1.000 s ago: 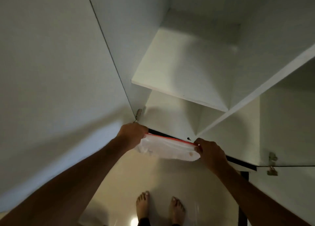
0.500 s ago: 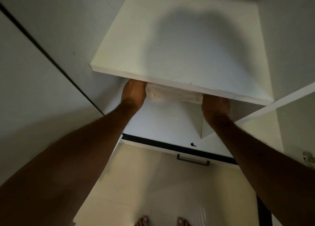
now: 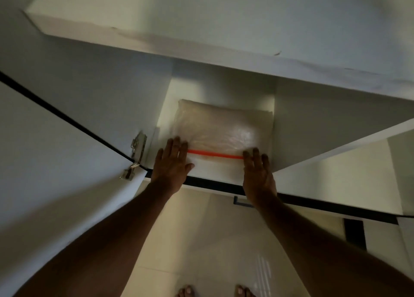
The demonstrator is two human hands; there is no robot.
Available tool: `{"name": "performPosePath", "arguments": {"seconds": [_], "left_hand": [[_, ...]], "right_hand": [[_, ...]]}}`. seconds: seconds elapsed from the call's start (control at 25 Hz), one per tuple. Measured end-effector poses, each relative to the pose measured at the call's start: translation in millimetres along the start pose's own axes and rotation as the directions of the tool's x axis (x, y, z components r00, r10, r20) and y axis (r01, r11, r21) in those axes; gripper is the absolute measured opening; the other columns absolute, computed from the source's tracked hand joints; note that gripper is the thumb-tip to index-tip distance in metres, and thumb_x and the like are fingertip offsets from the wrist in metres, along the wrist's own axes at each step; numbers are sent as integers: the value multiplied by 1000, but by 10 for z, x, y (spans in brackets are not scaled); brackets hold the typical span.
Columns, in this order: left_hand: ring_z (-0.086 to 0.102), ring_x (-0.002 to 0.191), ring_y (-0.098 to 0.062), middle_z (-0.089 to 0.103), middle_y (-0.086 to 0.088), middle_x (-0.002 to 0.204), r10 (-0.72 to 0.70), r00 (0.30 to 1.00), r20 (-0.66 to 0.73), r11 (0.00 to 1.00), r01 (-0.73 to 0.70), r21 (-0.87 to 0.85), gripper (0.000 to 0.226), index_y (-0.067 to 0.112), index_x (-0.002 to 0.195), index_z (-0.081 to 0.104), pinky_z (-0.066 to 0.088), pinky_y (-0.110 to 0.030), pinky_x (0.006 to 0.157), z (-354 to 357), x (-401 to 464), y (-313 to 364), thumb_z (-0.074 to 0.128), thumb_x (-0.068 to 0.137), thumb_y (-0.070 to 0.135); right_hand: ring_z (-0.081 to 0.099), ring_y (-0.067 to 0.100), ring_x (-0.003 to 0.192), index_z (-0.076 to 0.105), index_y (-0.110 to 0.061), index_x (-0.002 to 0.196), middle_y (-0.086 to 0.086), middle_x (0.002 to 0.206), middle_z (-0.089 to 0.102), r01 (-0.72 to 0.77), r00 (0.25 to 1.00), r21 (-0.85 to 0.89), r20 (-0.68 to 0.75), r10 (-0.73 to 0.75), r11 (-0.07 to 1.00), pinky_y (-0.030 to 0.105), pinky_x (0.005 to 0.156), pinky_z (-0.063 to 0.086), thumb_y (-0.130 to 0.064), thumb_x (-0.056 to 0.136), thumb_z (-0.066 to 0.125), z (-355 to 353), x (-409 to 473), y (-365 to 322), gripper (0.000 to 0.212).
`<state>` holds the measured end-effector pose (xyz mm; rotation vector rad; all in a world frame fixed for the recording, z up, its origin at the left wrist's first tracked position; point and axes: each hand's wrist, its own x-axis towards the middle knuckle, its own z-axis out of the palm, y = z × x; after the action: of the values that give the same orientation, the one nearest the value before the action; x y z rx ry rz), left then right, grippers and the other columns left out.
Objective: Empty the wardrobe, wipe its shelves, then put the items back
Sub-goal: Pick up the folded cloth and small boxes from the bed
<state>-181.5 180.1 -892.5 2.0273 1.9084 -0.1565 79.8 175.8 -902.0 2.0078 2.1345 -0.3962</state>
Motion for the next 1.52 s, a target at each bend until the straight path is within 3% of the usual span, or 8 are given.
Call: {"name": "performPosePath", "arguments": {"seconds": [0.24, 0.4, 0.64, 0.84, 1.0, 1.16, 1.36, 1.52], "left_hand": [[-9, 154, -33, -13, -10, 167, -87, 975, 204, 996, 90, -7, 89, 16, 160, -5, 20, -53, 120, -336, 182, 99, 44, 99, 59], [-4, 155, -30, -8, -11, 168, -113, 988, 101, 976, 130, -175, 87, 18, 160, -3, 25, -46, 120, -814, -242, 399, 52, 100, 48], [28, 149, -19, 28, -3, 162, -134, 971, -198, 850, 10, -527, 56, 22, 151, 39, 37, -27, 111, -1919, -1669, 934, 59, 99, 31], [42, 138, -13, 42, 3, 151, -393, 877, -277, 736, 119, -666, 44, 24, 138, 54, 42, -30, 111, -2651, -3499, 1168, 65, 96, 26], [41, 140, -15, 27, 0, 161, -650, 731, -210, 635, 370, -678, 47, 25, 141, 49, 38, -23, 108, -2730, -5088, 1361, 62, 97, 32], [45, 136, -19, 28, -3, 160, -902, 412, -128, 370, 586, -721, 48, 24, 141, 50, 44, -32, 109, -2558, -6577, 1631, 64, 95, 32], [43, 137, -19, 35, -2, 154, -992, -128, -23, -54, 560, -827, 46, 21, 137, 53, 42, -32, 110, -2152, -8285, 2299, 66, 94, 30], [41, 134, -16, 43, -1, 147, -887, -436, 152, -339, 391, -856, 43, 20, 135, 55, 34, -28, 114, -1727, -9279, 2692, 65, 94, 31]], "right_hand": [[4, 43, 151, 1, -21, 160, 11, 166, -2, -10, 964, -139, 263, 46, 990, 57, 116, 26, -25, 98, 54, -400, 345, -41, 81], [36, 31, 142, 31, -21, 153, 9, 155, 36, 43, 998, -5, 50, -43, 999, 48, 111, 38, -34, 96, 58, -1008, -174, -235, 65], [66, 14, 101, 70, -19, 109, -2, 110, 70, 323, 941, 398, -233, -246, 858, 36, 94, 52, -19, 94, 65, -2202, -1493, -708, 16], [60, -1, 92, 71, -16, 104, -7, 100, 69, 520, 848, 560, -251, -466, 645, 5, 79, 42, -13, 93, 68, -3113, -2836, -1081, 12], [61, -1, 90, 71, -18, 102, -12, 97, 68, 678, 623, 594, -153, -767, 432, -1, 78, 40, -13, 94, 66, -3465, -3940, -1366, 11], [62, 0, 92, 70, -23, 99, -13, 96, 68, 747, 295, 603, 73, -953, 278, -2, 76, 40, -17, 94, 65, -3472, -4975, -1691, 9], [61, -3, 81, 68, -29, 90, -15, 88, 66, 829, -295, 546, 244, -924, -121, 2, 71, 40, -15, 90, 70, -3245, -6374, -2112, 15], [63, -6, 80, 68, -28, 86, -14, 84, 67, 778, -503, 578, 338, -795, -246, 2, 72, 43, -11, 87, 74, -2952, -7296, -2332, 18]]}}
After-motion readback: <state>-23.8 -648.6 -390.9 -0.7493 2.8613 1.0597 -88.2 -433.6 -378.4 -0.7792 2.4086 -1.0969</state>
